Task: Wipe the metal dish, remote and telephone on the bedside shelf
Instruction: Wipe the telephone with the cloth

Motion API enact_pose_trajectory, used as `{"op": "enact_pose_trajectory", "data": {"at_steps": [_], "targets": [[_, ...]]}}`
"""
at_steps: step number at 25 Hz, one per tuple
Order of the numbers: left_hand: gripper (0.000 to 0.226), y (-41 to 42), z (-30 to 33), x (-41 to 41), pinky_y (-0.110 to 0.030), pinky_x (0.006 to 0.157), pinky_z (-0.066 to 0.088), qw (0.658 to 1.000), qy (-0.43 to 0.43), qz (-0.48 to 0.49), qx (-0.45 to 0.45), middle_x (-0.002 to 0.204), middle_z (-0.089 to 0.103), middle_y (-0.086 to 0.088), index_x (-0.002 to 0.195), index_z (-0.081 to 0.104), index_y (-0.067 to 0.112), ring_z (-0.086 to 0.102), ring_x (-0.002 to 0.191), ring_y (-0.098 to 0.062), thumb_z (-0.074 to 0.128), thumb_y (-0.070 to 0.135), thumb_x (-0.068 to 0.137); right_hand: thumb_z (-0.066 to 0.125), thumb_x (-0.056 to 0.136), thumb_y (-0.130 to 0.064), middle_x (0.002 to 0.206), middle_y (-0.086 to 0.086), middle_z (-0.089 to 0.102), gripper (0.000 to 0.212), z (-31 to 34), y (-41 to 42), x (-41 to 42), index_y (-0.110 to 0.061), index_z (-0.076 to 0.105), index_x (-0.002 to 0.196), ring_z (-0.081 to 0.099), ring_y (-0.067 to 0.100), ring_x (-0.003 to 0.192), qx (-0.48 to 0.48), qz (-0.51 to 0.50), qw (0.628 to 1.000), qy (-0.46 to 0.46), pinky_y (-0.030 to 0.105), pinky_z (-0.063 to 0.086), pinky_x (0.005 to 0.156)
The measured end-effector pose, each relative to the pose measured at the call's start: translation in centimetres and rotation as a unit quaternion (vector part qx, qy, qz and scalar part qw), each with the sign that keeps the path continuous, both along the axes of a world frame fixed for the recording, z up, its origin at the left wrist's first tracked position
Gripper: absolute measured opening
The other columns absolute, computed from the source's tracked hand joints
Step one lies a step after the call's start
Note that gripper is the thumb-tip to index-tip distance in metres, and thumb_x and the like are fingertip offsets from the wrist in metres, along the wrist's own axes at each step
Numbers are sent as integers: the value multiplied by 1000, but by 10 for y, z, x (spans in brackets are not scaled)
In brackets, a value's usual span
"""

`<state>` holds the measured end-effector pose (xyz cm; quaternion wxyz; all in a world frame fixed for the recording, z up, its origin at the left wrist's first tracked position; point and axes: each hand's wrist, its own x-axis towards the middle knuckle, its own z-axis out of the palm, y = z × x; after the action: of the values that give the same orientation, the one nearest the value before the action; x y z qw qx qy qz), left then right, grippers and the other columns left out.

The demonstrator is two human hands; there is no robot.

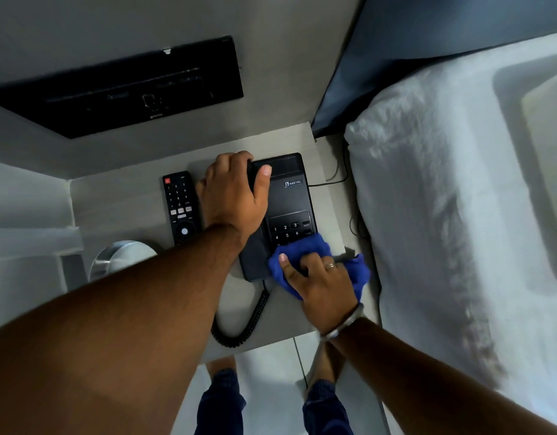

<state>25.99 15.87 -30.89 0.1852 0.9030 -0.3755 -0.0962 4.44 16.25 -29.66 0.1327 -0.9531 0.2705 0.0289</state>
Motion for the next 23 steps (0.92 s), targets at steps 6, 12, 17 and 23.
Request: {"op": "enact_pose_trajectory", "data": {"at_steps": [6, 12, 17, 23], "targets": [[55, 0, 4, -1, -48, 87, 43, 1000, 7, 3, 14, 119, 61, -9, 120, 59, 19, 55, 108, -32, 30, 58, 94, 73, 66, -4, 104, 25, 55, 74, 13, -45, -42, -19, 50, 134, 53, 45, 87, 57, -185, 973, 128, 50, 52, 66], [52, -1, -1, -1, -48, 85, 44, 1000, -16, 10, 19, 116, 62, -6, 118, 57, 24, 57, 105, -30, 27, 60, 95, 63, 71, -2, 94, 21, 53, 57, 33, -103, 70, -17, 58, 126, 50, 38, 79, -36, -149, 985, -76, 35, 40, 58], [51, -1, -6, 1, -47, 83, 43, 1000, -24, 18, 2, 113, 63, -5, 116, 57, 25, 58, 103, -28, 25, 59, 96, 60, 81, -18, 113, 19, 50, 51, 13, -107, 105, -24, 52, 131, 51, 40, 96, 20, -108, 994, -25, 47, 49, 78], [66, -2, 7, -2, -46, 87, 43, 999, -19, 1, 49, 116, 63, -7, 122, 58, 21, 58, 106, -29, 23, 67, 91, 72, 71, -13, 90, 12, 55, 56, 14, -25, -2, -22, 59, 124, 55, 30, 75, 117, 120, 985, 41, 44, 53, 62]]}}
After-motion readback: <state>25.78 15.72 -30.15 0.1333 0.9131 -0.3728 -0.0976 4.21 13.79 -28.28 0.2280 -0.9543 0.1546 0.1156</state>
